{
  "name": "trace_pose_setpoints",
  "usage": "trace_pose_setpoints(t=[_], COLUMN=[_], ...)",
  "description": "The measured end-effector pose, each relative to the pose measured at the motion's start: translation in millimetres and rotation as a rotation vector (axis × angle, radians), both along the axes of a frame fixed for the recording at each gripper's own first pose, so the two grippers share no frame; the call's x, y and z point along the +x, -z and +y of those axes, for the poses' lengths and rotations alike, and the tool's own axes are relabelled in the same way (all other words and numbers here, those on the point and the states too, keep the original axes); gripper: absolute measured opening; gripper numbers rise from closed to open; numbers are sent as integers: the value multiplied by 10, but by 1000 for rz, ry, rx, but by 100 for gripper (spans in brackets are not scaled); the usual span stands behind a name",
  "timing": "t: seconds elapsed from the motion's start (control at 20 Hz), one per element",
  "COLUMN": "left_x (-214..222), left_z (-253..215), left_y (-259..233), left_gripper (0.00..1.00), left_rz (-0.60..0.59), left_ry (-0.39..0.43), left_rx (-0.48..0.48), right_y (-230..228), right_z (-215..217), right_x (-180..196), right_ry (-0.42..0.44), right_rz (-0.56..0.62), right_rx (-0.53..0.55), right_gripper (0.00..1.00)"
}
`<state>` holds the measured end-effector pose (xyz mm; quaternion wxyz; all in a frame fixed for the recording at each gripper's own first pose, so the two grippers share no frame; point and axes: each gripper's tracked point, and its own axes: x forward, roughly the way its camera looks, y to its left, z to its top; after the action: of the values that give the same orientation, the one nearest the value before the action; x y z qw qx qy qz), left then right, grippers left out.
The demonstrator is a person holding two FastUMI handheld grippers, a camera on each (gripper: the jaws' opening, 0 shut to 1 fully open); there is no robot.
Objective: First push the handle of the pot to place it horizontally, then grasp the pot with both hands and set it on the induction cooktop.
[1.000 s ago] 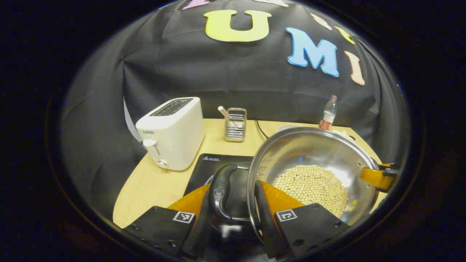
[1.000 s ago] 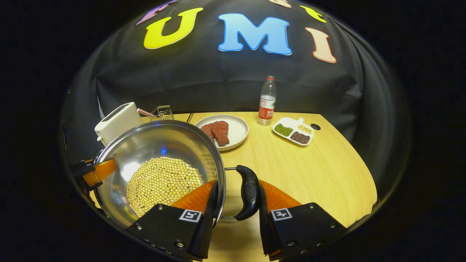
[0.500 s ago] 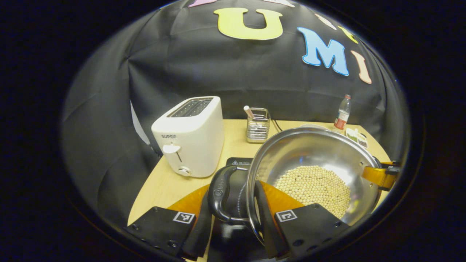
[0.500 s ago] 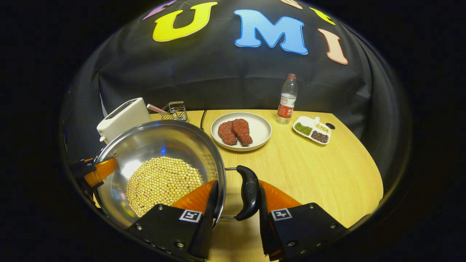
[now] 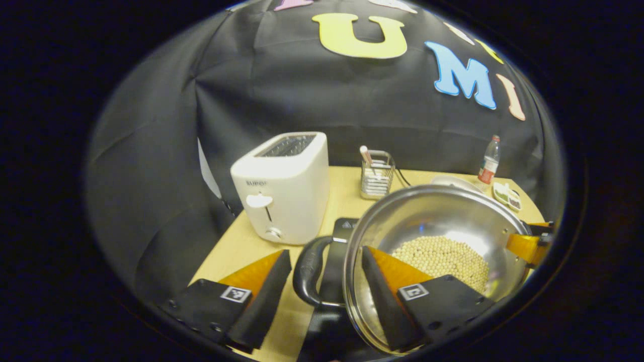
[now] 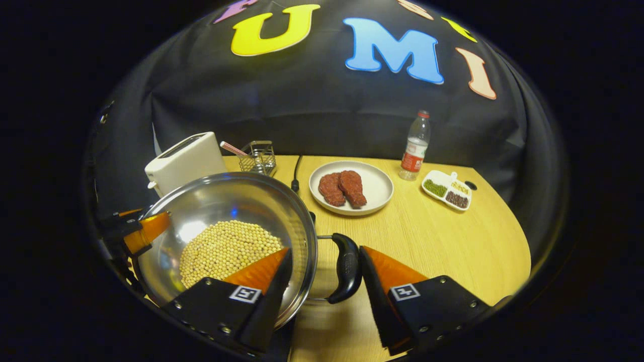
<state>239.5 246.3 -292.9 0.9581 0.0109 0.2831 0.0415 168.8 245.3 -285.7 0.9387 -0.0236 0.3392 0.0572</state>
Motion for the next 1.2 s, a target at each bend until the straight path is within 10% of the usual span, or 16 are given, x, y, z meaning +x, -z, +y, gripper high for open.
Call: trace_pose_setpoints(t=[0.1, 1.2], left_x=[38, -2219], left_z=[-65, -3323], left_y=[-370, -3077], left_gripper=[98, 100], left_rz=[-90, -555], left_ry=[4, 158], left_rx=[34, -35], right_y=[-198, -2360], right_z=[-46, -2859], right_x=[-17, -1789], right_ry=[-27, 35], right_rz=[-70, -545], right_rx=[-5, 14], right_gripper=[99, 97])
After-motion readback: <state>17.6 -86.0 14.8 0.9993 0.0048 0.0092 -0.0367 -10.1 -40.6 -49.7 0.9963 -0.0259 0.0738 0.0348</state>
